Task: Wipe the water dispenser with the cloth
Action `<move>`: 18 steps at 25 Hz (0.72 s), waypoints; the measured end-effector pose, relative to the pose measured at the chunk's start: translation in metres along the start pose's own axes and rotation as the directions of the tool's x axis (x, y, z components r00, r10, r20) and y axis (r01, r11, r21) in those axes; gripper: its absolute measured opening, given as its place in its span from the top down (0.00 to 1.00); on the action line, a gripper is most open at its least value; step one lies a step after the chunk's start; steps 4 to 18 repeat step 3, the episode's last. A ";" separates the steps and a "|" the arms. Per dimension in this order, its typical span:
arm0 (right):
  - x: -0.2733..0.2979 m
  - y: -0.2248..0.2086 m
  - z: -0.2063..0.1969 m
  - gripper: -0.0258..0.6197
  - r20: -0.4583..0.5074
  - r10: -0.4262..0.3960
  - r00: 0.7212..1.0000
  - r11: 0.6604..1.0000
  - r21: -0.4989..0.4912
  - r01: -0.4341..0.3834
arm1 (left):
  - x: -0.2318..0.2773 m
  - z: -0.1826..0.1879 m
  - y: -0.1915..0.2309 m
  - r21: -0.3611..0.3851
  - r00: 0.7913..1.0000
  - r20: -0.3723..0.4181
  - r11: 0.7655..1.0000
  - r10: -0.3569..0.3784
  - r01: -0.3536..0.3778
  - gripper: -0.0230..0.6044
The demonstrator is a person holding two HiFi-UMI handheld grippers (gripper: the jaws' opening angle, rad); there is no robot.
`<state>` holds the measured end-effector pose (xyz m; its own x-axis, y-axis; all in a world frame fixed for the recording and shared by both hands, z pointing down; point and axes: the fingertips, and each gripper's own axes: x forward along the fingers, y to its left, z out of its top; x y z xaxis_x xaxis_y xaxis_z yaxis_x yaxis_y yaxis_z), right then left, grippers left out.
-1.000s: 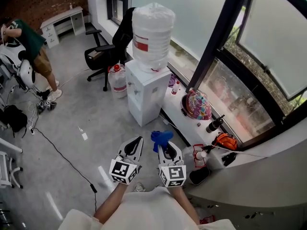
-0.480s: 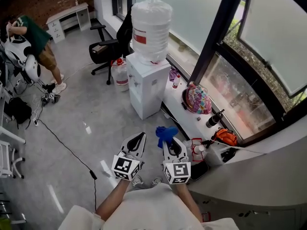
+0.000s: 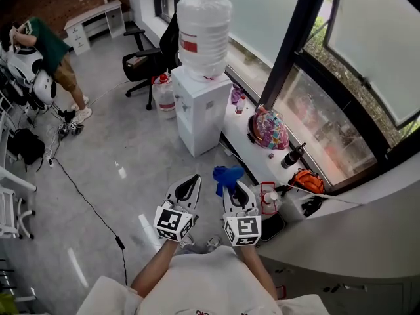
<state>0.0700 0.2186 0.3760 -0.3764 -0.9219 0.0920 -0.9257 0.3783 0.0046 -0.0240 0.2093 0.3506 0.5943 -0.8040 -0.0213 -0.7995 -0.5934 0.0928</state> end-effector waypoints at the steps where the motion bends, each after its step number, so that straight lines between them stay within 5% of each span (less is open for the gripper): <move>1: 0.000 -0.001 0.001 0.81 0.002 0.001 1.000 1.000 -0.001 -0.001 | 0.001 0.001 0.000 0.002 1.000 0.003 1.000 0.000 0.000 0.95; 18: 0.002 -0.002 0.002 0.81 0.007 0.002 1.000 1.000 -0.004 -0.002 | 0.003 0.003 -0.001 0.006 1.000 0.009 1.000 0.001 -0.001 0.95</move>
